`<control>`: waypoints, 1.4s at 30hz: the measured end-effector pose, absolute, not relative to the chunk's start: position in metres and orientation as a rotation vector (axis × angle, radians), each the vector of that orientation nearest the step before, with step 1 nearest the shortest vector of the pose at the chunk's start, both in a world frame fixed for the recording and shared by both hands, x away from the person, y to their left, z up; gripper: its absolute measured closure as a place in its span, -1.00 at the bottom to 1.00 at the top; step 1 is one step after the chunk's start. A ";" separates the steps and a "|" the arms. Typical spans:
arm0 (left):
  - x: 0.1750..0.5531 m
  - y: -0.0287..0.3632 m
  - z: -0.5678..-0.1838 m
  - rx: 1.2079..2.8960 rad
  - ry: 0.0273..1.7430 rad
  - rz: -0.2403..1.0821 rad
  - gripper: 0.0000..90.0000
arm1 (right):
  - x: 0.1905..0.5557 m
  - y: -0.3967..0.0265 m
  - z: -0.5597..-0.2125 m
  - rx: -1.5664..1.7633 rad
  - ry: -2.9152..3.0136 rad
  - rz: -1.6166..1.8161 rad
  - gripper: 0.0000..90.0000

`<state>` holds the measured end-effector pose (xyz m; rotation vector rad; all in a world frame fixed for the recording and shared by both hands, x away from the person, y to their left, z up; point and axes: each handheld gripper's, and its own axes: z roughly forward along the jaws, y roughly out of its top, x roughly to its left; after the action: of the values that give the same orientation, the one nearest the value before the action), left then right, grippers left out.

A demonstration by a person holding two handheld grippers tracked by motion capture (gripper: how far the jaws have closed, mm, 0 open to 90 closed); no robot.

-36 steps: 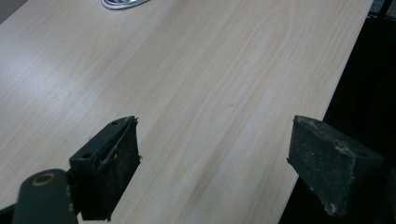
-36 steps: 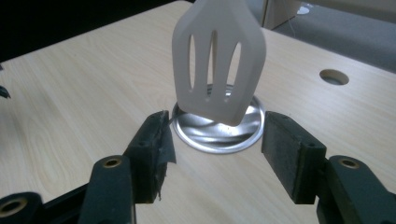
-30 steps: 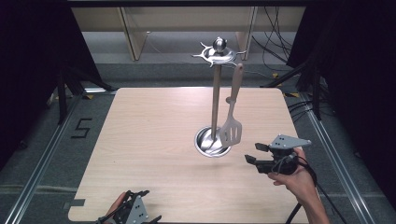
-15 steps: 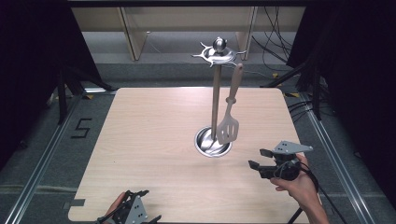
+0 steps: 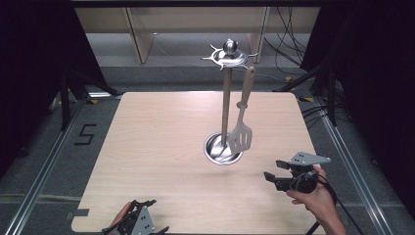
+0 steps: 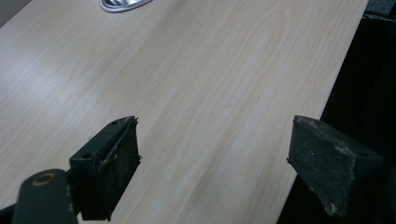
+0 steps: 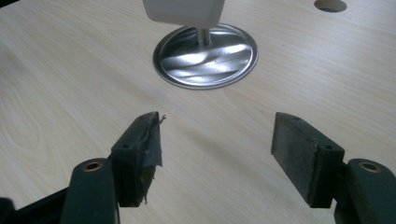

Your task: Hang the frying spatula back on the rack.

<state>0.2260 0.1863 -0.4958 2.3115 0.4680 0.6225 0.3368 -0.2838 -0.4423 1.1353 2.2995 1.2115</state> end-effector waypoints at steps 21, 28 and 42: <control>0.224 0.185 -0.498 2.296 0.492 0.643 -0.65 | 0.326 -0.286 -0.457 1.122 2.311 1.226 -0.30; 0.223 0.185 -0.498 2.295 0.491 0.641 -0.65 | 0.320 -0.285 -0.458 1.119 2.297 1.239 -0.30; 0.223 0.184 -0.498 2.292 0.497 0.612 -0.65 | 0.312 -0.284 -0.464 1.114 2.317 1.232 -0.31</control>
<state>0.2227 0.1840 -0.4981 2.2916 0.4969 0.6123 0.3124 -0.2841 -0.4641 1.1136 2.3170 1.2318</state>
